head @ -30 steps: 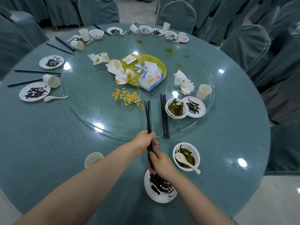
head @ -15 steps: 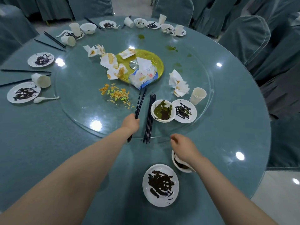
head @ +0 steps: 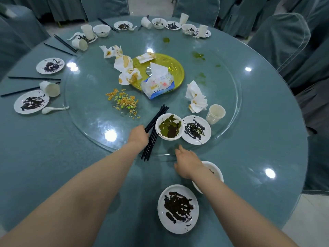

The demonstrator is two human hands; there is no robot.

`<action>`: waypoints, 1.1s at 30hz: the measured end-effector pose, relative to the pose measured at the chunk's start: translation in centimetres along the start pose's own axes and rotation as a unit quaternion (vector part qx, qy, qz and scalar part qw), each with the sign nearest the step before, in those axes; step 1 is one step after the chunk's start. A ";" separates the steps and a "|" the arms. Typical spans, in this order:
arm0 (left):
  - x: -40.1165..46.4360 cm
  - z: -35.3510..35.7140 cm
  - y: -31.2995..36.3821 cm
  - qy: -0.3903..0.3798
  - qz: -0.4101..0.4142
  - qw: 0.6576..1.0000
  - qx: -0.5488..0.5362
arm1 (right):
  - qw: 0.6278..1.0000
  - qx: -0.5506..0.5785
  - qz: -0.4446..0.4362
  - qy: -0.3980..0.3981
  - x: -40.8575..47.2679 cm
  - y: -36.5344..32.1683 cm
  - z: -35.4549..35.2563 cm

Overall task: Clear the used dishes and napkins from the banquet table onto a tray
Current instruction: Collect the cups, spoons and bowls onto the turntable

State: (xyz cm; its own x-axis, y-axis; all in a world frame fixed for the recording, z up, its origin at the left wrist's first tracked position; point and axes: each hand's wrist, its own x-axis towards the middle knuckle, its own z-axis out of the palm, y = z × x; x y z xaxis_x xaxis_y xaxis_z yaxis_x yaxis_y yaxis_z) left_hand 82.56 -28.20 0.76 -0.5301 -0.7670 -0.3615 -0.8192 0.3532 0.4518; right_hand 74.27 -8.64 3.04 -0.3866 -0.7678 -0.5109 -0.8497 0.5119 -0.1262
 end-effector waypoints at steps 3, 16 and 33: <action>0.0 0.0 -0.5 0.017 -0.009 1.000 -0.017 | 1.000 -0.005 -0.011 0.002 0.2 -0.4 0.1; -0.4 -1.3 -1.6 0.029 0.039 0.996 0.078 | 0.999 -0.031 -0.021 0.008 0.6 -1.9 0.3; -0.8 -1.6 -2.7 0.004 0.054 0.998 0.031 | 0.994 0.111 -0.016 0.012 -0.5 -0.8 -0.6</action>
State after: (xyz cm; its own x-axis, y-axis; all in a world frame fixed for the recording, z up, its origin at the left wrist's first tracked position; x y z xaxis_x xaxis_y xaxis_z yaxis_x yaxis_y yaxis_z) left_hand 85.50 -29.39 1.10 -0.6141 -0.7274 -0.3062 -0.7699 0.4666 0.4355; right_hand 74.92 -8.82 3.89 -0.3714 -0.7928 -0.4833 -0.7623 0.5575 -0.3288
